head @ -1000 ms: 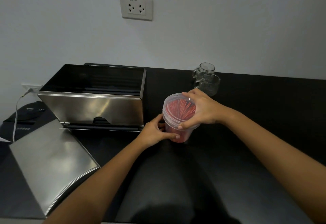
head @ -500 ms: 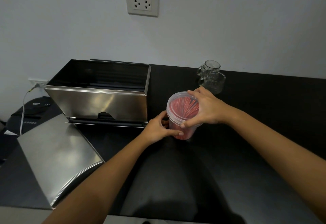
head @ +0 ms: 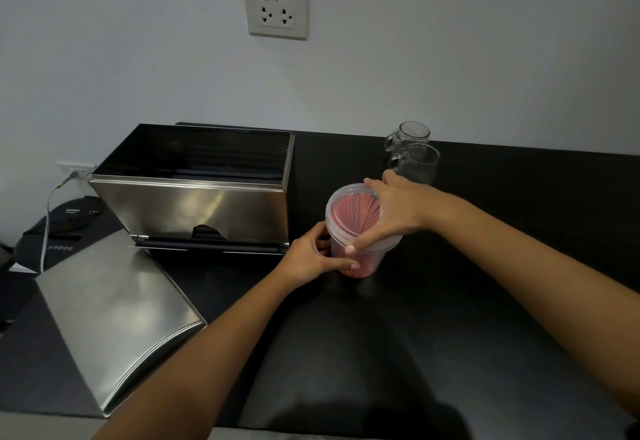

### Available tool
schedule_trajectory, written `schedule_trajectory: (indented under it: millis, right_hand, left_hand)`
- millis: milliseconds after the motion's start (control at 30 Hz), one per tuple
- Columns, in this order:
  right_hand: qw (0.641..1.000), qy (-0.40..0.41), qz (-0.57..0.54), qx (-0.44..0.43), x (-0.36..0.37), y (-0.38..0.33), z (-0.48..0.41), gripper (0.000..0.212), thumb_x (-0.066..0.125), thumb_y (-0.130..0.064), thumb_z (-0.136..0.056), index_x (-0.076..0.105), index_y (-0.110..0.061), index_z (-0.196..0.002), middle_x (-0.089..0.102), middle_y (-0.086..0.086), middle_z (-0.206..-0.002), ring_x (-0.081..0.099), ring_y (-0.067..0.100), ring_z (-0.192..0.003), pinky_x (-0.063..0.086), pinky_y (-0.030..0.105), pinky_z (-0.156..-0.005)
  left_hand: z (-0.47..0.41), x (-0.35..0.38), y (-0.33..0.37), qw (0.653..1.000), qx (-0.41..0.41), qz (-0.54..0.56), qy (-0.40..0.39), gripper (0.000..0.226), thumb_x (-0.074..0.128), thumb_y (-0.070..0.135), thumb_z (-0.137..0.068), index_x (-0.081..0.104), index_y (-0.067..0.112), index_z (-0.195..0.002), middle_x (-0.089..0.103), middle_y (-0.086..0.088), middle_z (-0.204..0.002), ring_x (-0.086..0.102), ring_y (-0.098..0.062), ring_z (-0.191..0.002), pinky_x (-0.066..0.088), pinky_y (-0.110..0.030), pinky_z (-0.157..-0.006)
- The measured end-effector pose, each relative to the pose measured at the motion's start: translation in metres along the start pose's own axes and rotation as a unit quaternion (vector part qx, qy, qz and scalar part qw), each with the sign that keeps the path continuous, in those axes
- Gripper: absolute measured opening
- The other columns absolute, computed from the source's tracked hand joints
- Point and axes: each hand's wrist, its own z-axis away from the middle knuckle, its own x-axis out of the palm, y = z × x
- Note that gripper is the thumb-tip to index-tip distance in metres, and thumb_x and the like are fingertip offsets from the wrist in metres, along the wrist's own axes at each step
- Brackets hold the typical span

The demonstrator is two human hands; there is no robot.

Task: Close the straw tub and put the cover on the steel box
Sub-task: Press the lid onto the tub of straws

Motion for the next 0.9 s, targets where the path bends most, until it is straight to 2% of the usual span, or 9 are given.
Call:
schedule_trajectory:
  millis: [133, 233, 367, 467, 633, 800, 900]
  right_hand:
    - [0.996, -0.085, 0.019, -0.019, -0.023, -0.008, -0.009, 0.126, 0.074, -0.062, -0.05, -0.002, -0.028, -0.144, 0.008, 0.006, -0.15, 0.01, 0.03, -0.138, 0.027, 0.052, -0.107]
    - [0.992, -0.114, 0.044, -0.037, -0.03, -0.013, -0.015, 0.118, 0.077, -0.052, -0.053, 0.003, -0.033, -0.144, 0.013, 0.005, -0.146, 0.017, 0.031, -0.135, 0.033, 0.049, -0.104]
    - [0.992, -0.103, 0.063, -0.031, -0.027, -0.016, -0.019, 0.115, 0.075, -0.057, -0.051, 0.01, -0.032, -0.143, 0.02, 0.007, -0.141, 0.025, 0.032, -0.13, 0.038, 0.048, -0.098]
    - [0.994, -0.09, 0.057, -0.014, -0.024, -0.018, -0.02, 0.115, 0.072, -0.064, -0.048, 0.015, -0.03, -0.142, 0.025, 0.008, -0.14, 0.032, 0.033, -0.126, 0.042, 0.047, -0.092]
    - [0.996, -0.083, 0.041, 0.013, -0.026, -0.022, -0.018, 0.112, 0.07, -0.068, -0.047, 0.023, -0.024, -0.139, 0.03, 0.009, -0.137, 0.039, 0.033, -0.119, 0.046, 0.04, -0.072]
    - [0.997, -0.062, 0.046, 0.022, -0.024, -0.023, -0.015, 0.114, 0.067, -0.071, -0.046, 0.026, -0.019, -0.139, 0.034, 0.011, -0.137, 0.042, 0.033, -0.118, 0.047, 0.042, -0.08]
    - [0.997, -0.059, 0.044, 0.001, -0.023, -0.019, -0.014, 0.115, 0.065, -0.074, -0.048, 0.023, -0.02, -0.141, 0.032, 0.011, -0.138, 0.041, 0.032, -0.119, 0.047, 0.038, -0.074]
  left_hand:
    - [0.0, 0.001, 0.001, 1.0, -0.003, 0.004, 0.005, 0.078, 0.087, 0.039, -0.04, 0.049, 0.047, -0.108, 0.06, 0.004, -0.121, 0.055, -0.011, -0.114, 0.045, -0.028, -0.096]
    - [-0.001, 0.001, -0.001, 1.0, -0.004, 0.002, 0.005, 0.077, 0.087, 0.042, -0.04, 0.048, 0.051, -0.106, 0.06, 0.008, -0.121, 0.055, -0.009, -0.114, 0.045, -0.027, -0.095]
    - [-0.001, 0.001, -0.001, 1.0, -0.006, 0.007, 0.003, 0.077, 0.087, 0.04, -0.042, 0.049, 0.049, -0.108, 0.06, 0.005, -0.121, 0.055, -0.01, -0.115, 0.046, -0.03, -0.097]
    - [0.0, 0.001, -0.002, 1.0, -0.005, 0.005, 0.003, 0.079, 0.087, 0.034, -0.048, 0.049, 0.04, -0.116, 0.059, 0.003, -0.123, 0.053, -0.013, -0.117, 0.045, -0.032, -0.098]
    - [0.001, 0.0, -0.001, 1.0, 0.0, 0.002, -0.001, 0.073, 0.086, 0.026, -0.054, 0.049, 0.038, -0.116, 0.06, 0.006, -0.119, 0.054, -0.008, -0.113, 0.045, -0.021, -0.091]
    - [0.001, -0.001, -0.002, 1.0, -0.005, 0.001, -0.005, 0.075, 0.086, 0.026, -0.054, 0.049, 0.035, -0.119, 0.06, 0.001, -0.123, 0.054, -0.012, -0.117, 0.044, -0.03, -0.098]
    - [0.001, -0.001, 0.001, 1.0, -0.011, -0.004, -0.012, 0.071, 0.087, 0.03, -0.051, 0.049, 0.045, -0.11, 0.061, 0.011, -0.117, 0.055, -0.004, -0.111, 0.047, -0.017, -0.086]
